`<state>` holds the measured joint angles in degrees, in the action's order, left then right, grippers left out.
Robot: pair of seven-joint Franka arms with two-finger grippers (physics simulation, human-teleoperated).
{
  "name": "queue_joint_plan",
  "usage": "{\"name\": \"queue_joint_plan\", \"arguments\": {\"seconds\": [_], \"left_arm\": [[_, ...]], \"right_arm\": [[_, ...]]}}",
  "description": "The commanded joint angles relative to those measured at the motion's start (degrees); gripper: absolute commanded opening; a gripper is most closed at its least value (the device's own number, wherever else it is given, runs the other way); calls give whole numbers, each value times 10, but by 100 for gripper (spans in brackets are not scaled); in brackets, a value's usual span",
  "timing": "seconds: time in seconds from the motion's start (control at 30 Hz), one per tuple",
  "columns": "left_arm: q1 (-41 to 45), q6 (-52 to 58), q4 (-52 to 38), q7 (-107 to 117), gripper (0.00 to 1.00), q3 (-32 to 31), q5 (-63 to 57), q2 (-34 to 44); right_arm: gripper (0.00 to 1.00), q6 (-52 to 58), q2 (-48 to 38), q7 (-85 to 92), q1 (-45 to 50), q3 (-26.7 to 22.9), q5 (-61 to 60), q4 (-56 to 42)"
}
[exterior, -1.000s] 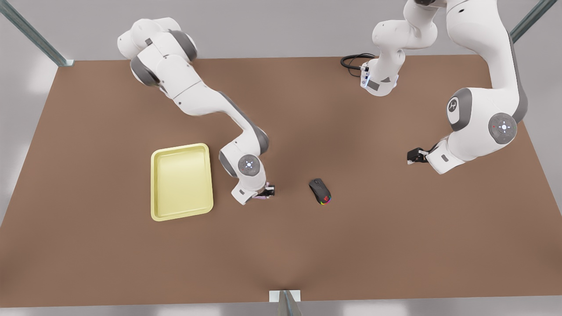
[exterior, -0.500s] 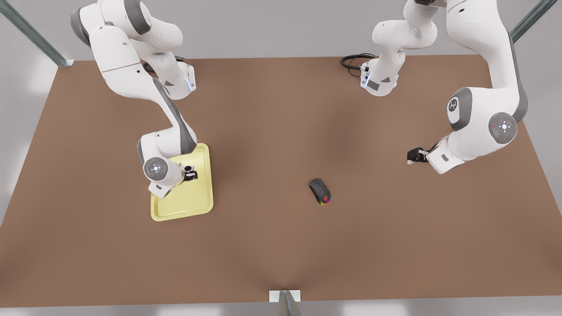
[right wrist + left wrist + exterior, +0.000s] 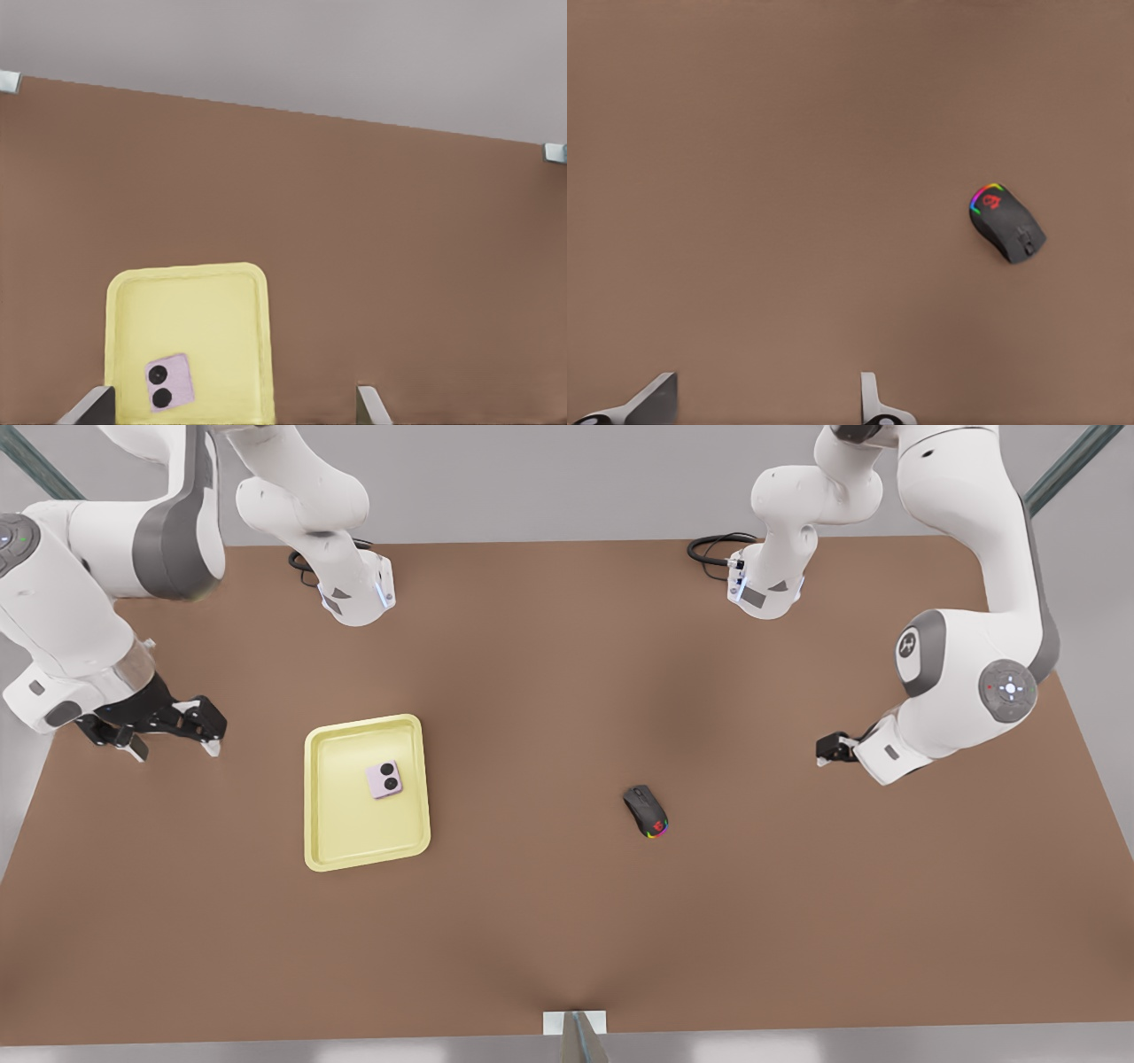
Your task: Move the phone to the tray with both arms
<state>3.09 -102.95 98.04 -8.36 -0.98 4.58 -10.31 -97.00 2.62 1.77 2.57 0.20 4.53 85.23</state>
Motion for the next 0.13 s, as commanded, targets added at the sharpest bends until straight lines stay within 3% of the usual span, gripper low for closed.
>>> {"name": "queue_joint_plan", "arguments": {"seconds": [0.0,0.1], "left_arm": [[0,-4,0,20,100,0,-1,-1],[0,-5,0,21,100,0,-1,-7]], "right_arm": [[100,139,-4,-97,-13,-13,-39,2],[100,104,26,-98,-12,2,-37,-1]]}}
